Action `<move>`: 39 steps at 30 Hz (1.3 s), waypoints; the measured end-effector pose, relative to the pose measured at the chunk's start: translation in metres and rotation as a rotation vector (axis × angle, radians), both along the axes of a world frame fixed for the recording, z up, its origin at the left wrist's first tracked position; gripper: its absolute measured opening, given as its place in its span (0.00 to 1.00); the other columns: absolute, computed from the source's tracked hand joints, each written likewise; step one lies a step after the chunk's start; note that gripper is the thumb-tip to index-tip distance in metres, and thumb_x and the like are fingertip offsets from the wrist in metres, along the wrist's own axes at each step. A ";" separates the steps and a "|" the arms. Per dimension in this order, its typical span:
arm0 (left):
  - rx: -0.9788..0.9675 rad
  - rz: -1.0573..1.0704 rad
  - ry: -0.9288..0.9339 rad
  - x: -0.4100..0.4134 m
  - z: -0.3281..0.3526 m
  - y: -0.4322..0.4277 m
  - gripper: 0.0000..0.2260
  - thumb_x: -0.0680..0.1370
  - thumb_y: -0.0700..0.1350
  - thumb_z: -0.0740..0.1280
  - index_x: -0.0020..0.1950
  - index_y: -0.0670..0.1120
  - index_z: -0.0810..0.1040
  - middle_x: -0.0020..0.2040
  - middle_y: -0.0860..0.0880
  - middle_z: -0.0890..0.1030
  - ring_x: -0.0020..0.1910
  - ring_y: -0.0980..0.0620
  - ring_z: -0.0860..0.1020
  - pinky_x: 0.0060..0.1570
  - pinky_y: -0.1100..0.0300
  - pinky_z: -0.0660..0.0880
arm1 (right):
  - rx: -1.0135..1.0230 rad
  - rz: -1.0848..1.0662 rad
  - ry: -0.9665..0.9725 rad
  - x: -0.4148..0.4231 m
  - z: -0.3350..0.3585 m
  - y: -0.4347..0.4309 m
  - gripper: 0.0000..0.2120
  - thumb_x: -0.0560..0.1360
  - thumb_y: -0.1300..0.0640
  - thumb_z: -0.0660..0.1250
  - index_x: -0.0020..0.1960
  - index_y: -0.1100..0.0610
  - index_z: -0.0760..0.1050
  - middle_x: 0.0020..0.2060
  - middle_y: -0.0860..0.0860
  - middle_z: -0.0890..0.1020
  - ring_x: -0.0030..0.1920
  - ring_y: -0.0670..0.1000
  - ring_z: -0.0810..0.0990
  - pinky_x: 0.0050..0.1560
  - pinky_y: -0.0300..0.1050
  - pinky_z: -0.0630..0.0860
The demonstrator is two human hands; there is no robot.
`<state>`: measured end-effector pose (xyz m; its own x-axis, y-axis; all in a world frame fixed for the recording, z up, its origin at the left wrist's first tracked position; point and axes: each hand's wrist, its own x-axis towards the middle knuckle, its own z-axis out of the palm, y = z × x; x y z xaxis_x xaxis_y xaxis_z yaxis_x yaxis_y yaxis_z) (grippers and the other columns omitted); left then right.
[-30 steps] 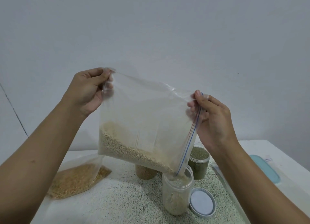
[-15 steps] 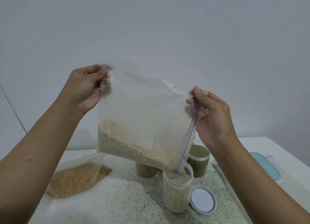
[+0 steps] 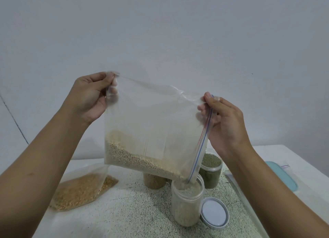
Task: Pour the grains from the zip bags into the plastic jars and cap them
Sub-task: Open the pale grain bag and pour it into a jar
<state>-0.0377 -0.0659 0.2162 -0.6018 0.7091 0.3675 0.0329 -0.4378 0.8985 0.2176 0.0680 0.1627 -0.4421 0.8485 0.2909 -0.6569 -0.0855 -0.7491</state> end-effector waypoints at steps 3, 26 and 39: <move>-0.002 0.004 0.000 -0.001 0.001 0.001 0.16 0.82 0.38 0.65 0.39 0.46 0.88 0.34 0.52 0.79 0.31 0.58 0.76 0.36 0.66 0.76 | 0.000 0.001 -0.001 -0.001 0.000 0.002 0.04 0.77 0.63 0.70 0.49 0.63 0.77 0.42 0.52 0.81 0.37 0.48 0.80 0.41 0.40 0.78; 0.014 -0.008 0.035 -0.006 0.007 0.004 0.12 0.81 0.38 0.66 0.43 0.45 0.87 0.35 0.51 0.79 0.32 0.57 0.76 0.38 0.66 0.76 | 0.002 -0.001 -0.005 0.000 0.002 0.006 0.10 0.71 0.58 0.73 0.48 0.63 0.77 0.41 0.54 0.79 0.34 0.47 0.79 0.42 0.41 0.77; 0.030 -0.016 0.052 -0.005 0.011 -0.004 0.15 0.81 0.39 0.66 0.39 0.47 0.88 0.34 0.52 0.79 0.31 0.58 0.76 0.38 0.68 0.76 | 0.015 0.016 0.013 -0.003 0.006 0.002 0.09 0.72 0.59 0.73 0.48 0.62 0.76 0.39 0.52 0.81 0.34 0.46 0.79 0.42 0.41 0.77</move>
